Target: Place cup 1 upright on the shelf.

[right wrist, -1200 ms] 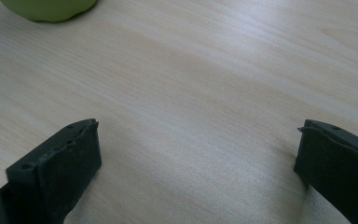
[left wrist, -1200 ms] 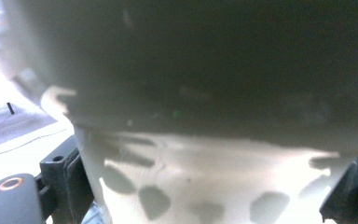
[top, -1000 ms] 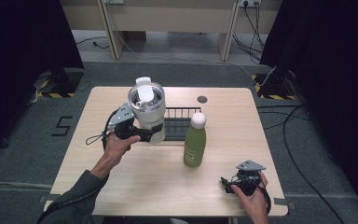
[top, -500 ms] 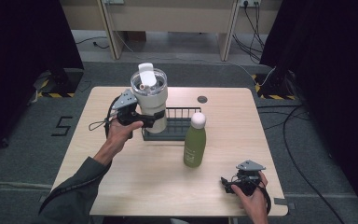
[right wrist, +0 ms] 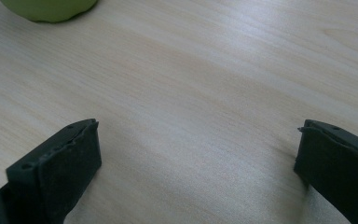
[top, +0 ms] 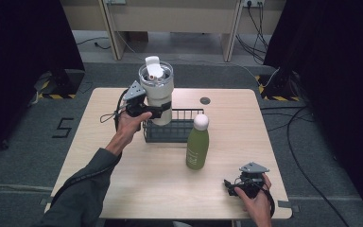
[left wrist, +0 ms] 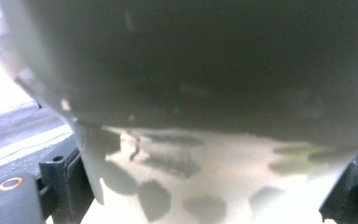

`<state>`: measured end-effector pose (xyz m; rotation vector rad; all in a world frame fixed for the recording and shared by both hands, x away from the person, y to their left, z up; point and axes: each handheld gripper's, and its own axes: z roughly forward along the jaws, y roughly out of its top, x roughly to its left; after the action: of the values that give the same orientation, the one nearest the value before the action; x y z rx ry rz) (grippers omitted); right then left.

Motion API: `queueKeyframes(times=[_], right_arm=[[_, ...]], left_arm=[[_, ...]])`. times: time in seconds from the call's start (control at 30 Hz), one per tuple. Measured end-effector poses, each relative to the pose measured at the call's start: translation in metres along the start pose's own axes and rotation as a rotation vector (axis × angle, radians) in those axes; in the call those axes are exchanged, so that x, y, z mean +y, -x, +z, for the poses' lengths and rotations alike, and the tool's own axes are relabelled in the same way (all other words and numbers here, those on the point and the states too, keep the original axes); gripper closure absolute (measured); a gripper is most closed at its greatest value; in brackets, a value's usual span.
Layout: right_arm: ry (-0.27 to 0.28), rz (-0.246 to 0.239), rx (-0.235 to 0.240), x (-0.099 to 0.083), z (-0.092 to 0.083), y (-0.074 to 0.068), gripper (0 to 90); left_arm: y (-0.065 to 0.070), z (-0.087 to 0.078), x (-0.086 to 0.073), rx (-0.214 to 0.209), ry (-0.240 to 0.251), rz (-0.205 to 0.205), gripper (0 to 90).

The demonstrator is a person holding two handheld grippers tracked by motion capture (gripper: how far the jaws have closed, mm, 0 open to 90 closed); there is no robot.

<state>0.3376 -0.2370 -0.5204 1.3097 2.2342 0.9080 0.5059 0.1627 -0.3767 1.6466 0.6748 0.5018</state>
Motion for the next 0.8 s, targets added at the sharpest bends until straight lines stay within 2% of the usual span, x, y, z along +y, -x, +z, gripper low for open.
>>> queueKeyframes(times=[0.07,0.1,0.13,0.27,0.33,0.67,0.8], right_arm=[[-0.002,0.007,0.000,0.000,0.000,-0.001,0.4],[-0.002,0.003,0.000,0.000,0.000,0.000,0.4],[-0.004,0.011,0.000,0.000,0.000,-0.001,0.4],[0.000,0.000,0.000,0.000,0.000,0.000,0.4],[-0.003,0.009,0.000,0.000,0.000,-0.001,0.4],[-0.003,0.009,0.000,0.000,0.000,-0.001,0.4],[-0.001,0.002,0.000,0.000,0.000,0.000,0.4]], left_arm=[[-0.002,0.003,-0.003,0.013,-0.005,0.014,10.4],[-0.003,0.007,-0.007,0.012,0.007,-0.016,10.4],[-0.006,0.007,-0.009,0.015,-0.008,-0.005,10.4],[-0.011,0.010,-0.016,0.038,-0.017,0.004,10.4],[-0.013,0.010,-0.019,0.040,-0.016,-0.004,10.4],[-0.014,0.016,-0.033,0.048,-0.015,-0.018,10.4],[-0.013,0.019,-0.040,0.050,-0.027,-0.001,10.4]])
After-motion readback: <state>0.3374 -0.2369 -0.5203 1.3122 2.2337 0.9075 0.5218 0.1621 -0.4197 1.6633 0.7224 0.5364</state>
